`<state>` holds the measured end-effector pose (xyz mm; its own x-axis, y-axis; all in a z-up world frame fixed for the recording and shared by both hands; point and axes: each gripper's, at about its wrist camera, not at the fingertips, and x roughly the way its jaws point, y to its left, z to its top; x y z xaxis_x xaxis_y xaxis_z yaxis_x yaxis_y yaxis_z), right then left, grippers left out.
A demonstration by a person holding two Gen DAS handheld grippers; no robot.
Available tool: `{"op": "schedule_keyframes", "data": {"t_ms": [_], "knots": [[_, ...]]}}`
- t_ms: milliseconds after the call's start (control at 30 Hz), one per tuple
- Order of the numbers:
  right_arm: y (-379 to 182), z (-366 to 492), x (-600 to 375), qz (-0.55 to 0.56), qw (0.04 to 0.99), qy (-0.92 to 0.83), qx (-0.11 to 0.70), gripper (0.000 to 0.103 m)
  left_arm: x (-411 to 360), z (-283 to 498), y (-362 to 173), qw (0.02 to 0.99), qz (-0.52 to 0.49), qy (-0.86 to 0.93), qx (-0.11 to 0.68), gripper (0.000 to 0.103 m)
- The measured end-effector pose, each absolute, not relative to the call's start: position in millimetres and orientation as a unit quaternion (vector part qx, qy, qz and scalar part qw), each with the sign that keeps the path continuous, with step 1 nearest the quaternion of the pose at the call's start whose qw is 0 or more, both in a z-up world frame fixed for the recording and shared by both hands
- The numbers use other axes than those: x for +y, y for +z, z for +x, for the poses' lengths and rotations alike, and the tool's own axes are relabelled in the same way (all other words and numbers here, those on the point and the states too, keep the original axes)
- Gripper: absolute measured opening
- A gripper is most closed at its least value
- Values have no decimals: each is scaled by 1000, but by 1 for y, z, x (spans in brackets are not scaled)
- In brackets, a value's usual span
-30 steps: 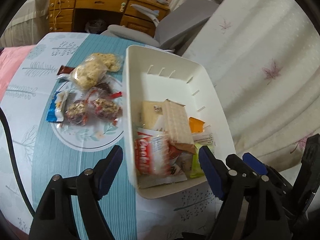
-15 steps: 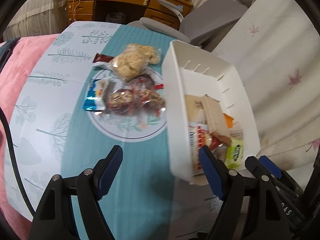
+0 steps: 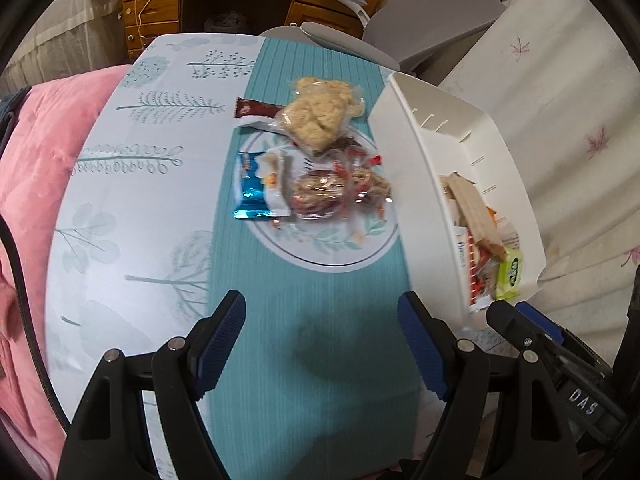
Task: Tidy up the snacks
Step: 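Move both tools back over the snacks on the plate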
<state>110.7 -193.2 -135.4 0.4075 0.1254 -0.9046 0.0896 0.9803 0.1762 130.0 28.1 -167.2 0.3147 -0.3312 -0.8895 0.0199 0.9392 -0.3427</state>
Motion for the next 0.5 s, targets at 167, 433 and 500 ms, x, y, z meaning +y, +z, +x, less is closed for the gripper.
{"op": "schedule_keyframes", "data": {"t_ms": [167, 433, 500], "knots": [[-145, 115, -172, 154, 812, -7, 563, 69, 55, 140, -173, 798, -116, -125, 579, 77], [-159, 125, -152, 255, 770, -46, 583, 69, 85, 166, -183, 796, -100, -144, 580, 77], [-165, 129, -151, 292, 751, -60, 589, 69, 89, 174, -185, 794, -94, -153, 580, 77]]}}
